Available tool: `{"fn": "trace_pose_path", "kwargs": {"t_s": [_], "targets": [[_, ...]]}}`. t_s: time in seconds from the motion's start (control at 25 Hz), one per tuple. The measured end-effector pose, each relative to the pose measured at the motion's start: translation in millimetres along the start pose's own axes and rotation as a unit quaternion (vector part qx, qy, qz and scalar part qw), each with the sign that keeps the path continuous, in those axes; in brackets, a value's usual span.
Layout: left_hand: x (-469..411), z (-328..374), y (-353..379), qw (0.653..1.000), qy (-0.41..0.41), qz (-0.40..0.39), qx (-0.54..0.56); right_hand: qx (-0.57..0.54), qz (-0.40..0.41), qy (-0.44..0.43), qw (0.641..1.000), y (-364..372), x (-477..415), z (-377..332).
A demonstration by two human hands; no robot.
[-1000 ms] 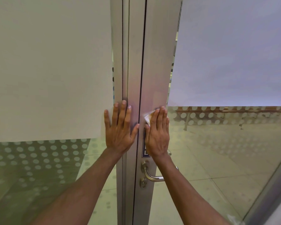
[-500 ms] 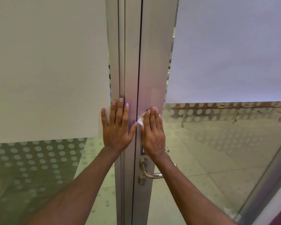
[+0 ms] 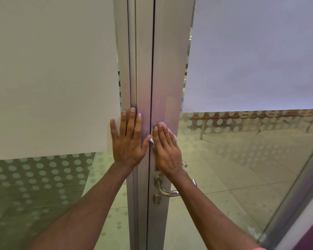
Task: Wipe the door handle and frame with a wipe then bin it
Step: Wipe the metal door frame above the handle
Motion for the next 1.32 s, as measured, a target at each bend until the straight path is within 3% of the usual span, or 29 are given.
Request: {"fn": "trace_pose_path", "kwargs": {"t_s": [0.16,0.28,0.48,0.6,0.72,1.0,1.32], "targets": [[0,1,0,1.000,0.002,0.003,0.000,-0.032,0.053,0.111,0.992,-3,-4,-4],[0,1,0,1.000,0.001,0.004,-0.003,-0.019,0.014,0.013,1.000,0,0,-12],[1,1,1,1.000,0.005,0.007,-0.004,-0.050,0.063,0.131,0.988,-6,-6,1],[1,1,2,1.000,0.003,0.004,-0.006,-0.024,-0.003,0.048,0.999,8,15,-3],[1,-1,2,1.000,0.001,0.004,-0.010,0.003,-0.059,0.063,0.996,12,49,2],[1,1,1,1.000,0.002,0.003,-0.013,-0.020,0.029,0.080,0.996,-10,-28,18],[0,1,2,1.000,-0.001,0.005,-0.011,-0.021,-0.022,0.094,0.995,3,36,5]]}}
Point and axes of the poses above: each hand's wrist, its own x-axis away from the middle knuckle, its own y-axis out of the palm, z = x × y, the point moved 4 cm from there along -x, towards the middle knuckle, and after that the axes turned 5 degrees about -x, right-handed, at the moved point
